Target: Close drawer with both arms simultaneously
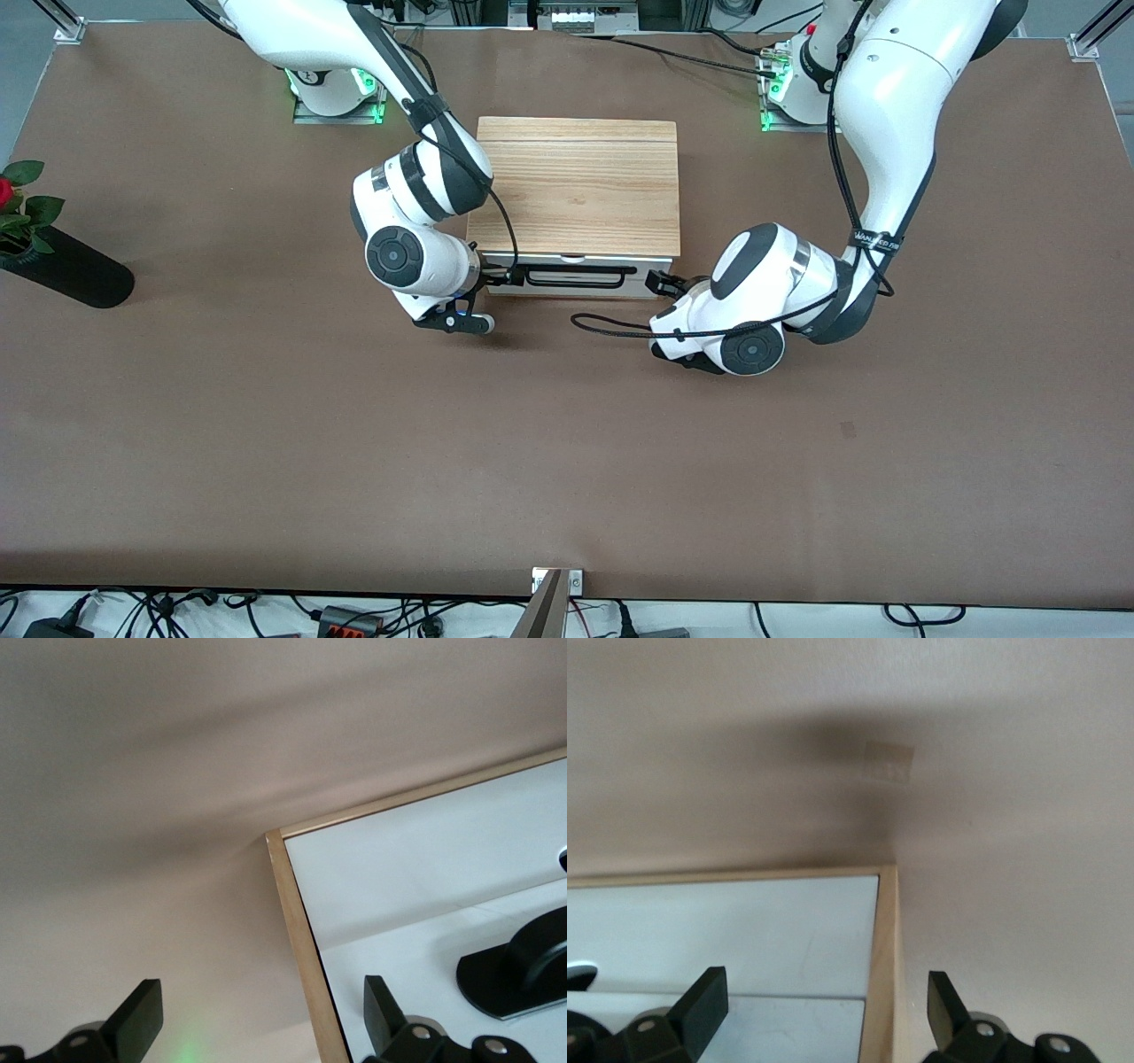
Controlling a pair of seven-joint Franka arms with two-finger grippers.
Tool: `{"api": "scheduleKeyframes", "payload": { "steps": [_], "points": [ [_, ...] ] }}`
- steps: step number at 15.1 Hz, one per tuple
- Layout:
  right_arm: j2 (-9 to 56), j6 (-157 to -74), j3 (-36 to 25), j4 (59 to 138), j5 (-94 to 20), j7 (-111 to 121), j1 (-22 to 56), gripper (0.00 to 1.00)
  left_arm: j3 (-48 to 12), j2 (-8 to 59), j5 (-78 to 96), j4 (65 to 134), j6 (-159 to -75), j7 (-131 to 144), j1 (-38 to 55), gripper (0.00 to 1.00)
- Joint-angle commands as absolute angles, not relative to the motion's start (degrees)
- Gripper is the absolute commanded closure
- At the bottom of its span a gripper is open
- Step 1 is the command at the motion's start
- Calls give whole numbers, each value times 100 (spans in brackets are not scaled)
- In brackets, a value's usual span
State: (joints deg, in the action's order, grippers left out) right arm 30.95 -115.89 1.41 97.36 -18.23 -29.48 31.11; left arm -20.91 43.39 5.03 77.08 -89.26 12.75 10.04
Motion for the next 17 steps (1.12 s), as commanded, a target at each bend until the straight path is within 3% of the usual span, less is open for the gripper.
{"api": "scheduleKeyframes", "payload": {
  "steps": [1,10,17],
  "points": [
    [2936,-11242,114,9782,-1846,-3032,3243,0,-2101,4271,510,7787,-8868,1239,1011,0],
    [2488,-11241,-17,9633,-1802,-2971,3199,0,-2074,4210,976,7260,-9394,1204,914,0],
    [1521,-10681,-1246,9343,-413,-1701,3129,0,-2013,3525,879,7049,-9063,1222,221,0]
  ]
}}
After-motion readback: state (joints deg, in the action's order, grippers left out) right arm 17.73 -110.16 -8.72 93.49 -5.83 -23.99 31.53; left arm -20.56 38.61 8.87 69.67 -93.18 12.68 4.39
